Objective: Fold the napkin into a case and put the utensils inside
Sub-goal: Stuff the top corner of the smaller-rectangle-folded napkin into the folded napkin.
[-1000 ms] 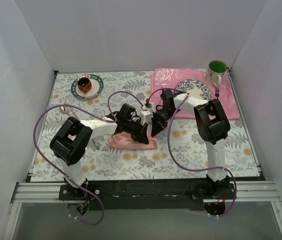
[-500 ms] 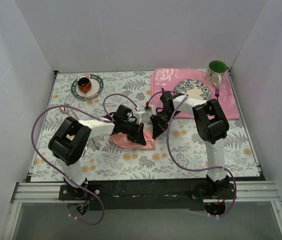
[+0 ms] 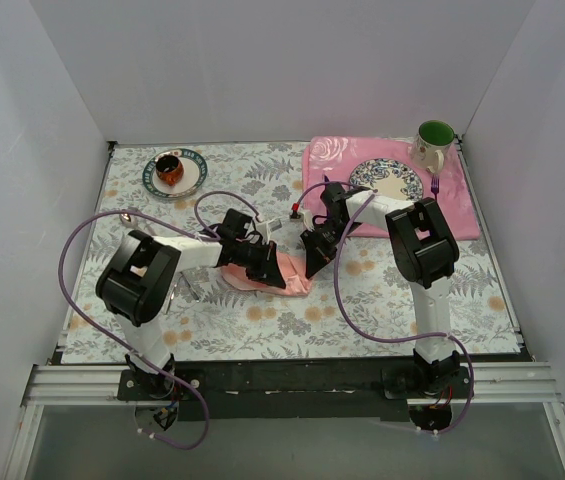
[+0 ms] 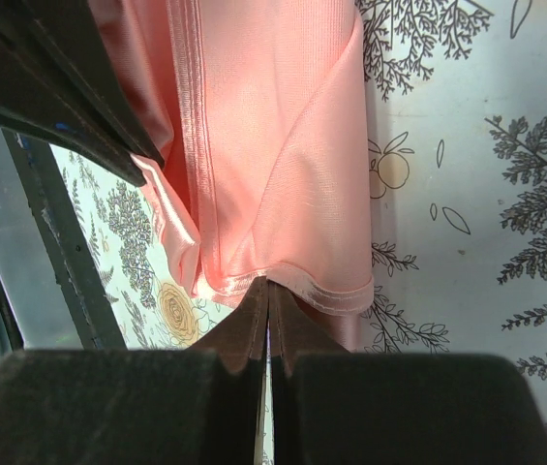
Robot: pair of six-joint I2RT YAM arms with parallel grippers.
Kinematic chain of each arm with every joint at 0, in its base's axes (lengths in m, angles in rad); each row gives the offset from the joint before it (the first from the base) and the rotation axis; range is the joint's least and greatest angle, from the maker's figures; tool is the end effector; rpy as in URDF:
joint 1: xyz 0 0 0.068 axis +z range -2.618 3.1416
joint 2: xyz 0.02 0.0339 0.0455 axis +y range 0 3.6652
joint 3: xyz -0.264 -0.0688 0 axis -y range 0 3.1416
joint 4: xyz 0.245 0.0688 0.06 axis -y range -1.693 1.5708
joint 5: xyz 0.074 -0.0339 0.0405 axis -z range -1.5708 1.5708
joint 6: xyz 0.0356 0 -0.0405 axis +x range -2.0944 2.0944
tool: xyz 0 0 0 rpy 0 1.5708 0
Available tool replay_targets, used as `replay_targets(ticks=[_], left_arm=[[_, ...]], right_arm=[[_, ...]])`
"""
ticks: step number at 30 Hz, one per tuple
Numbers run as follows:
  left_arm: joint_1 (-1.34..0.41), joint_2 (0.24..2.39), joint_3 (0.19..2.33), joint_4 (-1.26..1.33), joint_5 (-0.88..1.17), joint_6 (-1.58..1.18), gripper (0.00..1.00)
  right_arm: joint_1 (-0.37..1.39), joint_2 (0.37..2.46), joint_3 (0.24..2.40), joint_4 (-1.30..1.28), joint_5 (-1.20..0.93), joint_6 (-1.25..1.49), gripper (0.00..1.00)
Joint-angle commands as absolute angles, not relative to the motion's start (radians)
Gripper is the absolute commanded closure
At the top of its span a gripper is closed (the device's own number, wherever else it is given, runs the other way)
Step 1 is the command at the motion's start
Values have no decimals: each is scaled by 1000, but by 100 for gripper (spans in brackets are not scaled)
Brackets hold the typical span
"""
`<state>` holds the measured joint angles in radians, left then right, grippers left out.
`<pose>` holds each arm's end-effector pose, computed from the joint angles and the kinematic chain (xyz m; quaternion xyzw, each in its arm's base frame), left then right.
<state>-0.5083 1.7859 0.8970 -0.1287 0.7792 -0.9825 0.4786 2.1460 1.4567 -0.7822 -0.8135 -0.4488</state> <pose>0.2757 -0.1822 0.1345 0.1082 -0.8894 0.4398 0.0622 0.3437 0.2075 0.1275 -0.4278 0.8116 0.3958 0.0397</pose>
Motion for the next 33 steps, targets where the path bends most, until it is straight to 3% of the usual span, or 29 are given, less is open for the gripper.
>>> replay_targets(ticks=[1,6,15,20,33], left_arm=[[-497,1798,930,-150,827,-1012,100],[-497,1812,936,-170,830,-1015,100],[-495,1859,962,-187,834,-1037,100],[-495,1885,980,-199,844,-1040,100],[-488,1908,991,-199,854,-1060,100]], right_arm=[[483,2129,1465,-779,-775,-482,98],[483,2065,1514,-816,-833,-451,84],[480,1967,1511,-807,-825,-382,78],[491,1947,1511,-689,-746,-267,67],[564,1894,1348,-422,-512,-78,65]])
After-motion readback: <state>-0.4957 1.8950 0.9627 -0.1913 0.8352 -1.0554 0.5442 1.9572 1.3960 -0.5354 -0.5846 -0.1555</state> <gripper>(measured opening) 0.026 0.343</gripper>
